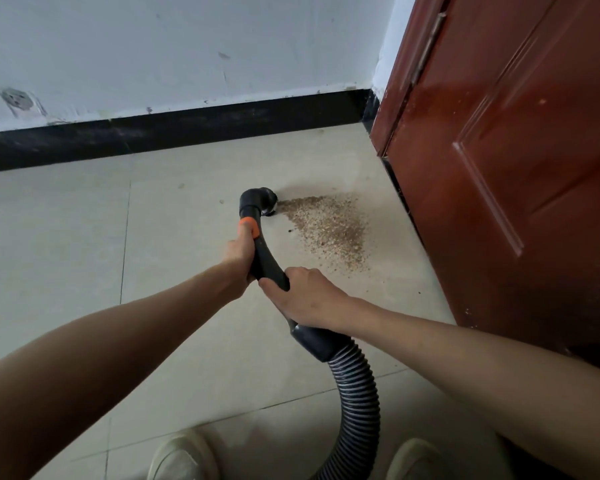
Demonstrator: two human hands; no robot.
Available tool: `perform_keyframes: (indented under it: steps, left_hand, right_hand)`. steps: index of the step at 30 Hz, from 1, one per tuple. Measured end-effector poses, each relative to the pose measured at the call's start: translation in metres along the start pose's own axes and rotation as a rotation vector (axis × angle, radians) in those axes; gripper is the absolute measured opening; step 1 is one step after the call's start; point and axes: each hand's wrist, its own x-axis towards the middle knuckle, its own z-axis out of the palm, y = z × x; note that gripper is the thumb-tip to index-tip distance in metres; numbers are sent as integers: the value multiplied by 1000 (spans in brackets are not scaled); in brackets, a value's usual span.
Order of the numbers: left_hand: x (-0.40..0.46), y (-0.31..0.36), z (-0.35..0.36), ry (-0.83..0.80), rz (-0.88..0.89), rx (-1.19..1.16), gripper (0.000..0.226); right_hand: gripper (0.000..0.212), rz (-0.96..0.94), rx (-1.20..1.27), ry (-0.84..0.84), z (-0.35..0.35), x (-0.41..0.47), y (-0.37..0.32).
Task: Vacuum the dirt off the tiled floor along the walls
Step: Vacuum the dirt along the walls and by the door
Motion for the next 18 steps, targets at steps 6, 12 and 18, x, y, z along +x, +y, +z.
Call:
perform_keyframes:
  steps: [6, 12, 18]
  left_hand:
    - [-1, 5, 18, -58, 5, 58, 29]
    - [0, 2, 42, -103, 16, 117, 34]
    - [3, 3, 64, -173, 58, 221, 37]
  right_hand:
    - [46, 35, 44, 72, -4, -1, 9]
    - [46, 75, 129, 153, -6, -7, 29]
    - [43, 124, 215, 202, -11, -9, 43]
